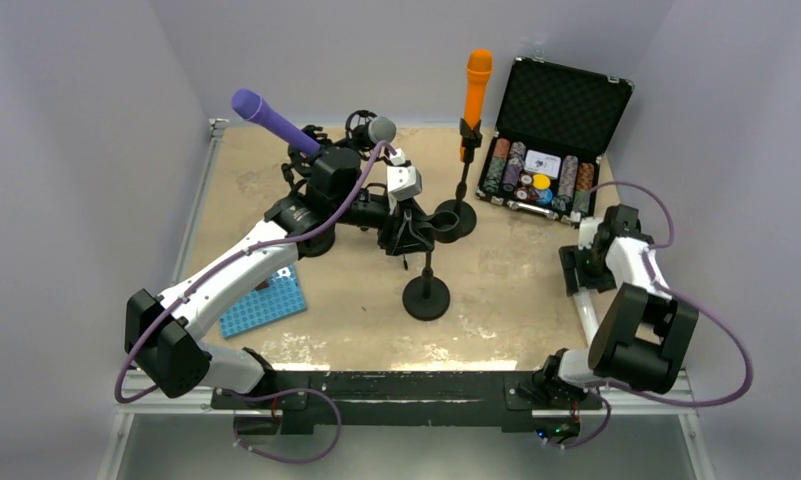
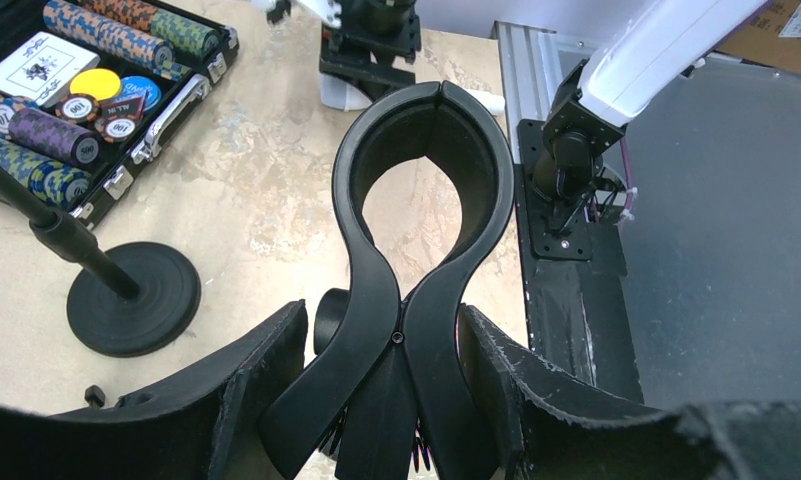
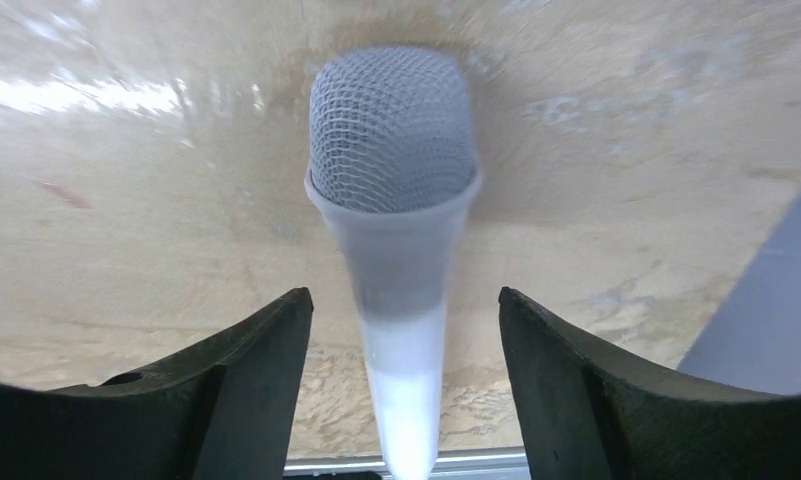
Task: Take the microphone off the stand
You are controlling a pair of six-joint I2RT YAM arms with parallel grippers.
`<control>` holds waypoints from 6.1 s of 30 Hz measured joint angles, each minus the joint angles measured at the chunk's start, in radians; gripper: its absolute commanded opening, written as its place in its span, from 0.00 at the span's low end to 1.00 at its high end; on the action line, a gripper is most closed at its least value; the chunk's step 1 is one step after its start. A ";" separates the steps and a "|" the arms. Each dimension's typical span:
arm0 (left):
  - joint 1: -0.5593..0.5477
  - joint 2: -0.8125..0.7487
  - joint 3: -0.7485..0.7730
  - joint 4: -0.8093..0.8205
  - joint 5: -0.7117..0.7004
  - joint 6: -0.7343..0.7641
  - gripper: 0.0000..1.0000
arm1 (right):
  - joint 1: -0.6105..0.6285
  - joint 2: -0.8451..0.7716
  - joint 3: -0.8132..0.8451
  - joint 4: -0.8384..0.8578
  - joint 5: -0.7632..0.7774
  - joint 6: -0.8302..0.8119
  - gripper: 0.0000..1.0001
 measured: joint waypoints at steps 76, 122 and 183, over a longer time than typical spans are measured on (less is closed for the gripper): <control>0.063 -0.055 -0.052 0.167 -0.073 -0.470 0.91 | 0.673 -0.147 0.486 0.092 -1.109 0.723 0.63; 0.065 -0.011 -0.179 0.195 -0.165 -0.334 0.89 | 0.682 -0.053 0.414 0.021 -0.945 0.662 0.52; 0.251 -0.550 0.021 -0.325 -0.152 0.015 0.98 | 1.082 0.250 0.996 -0.681 -0.469 -0.322 0.63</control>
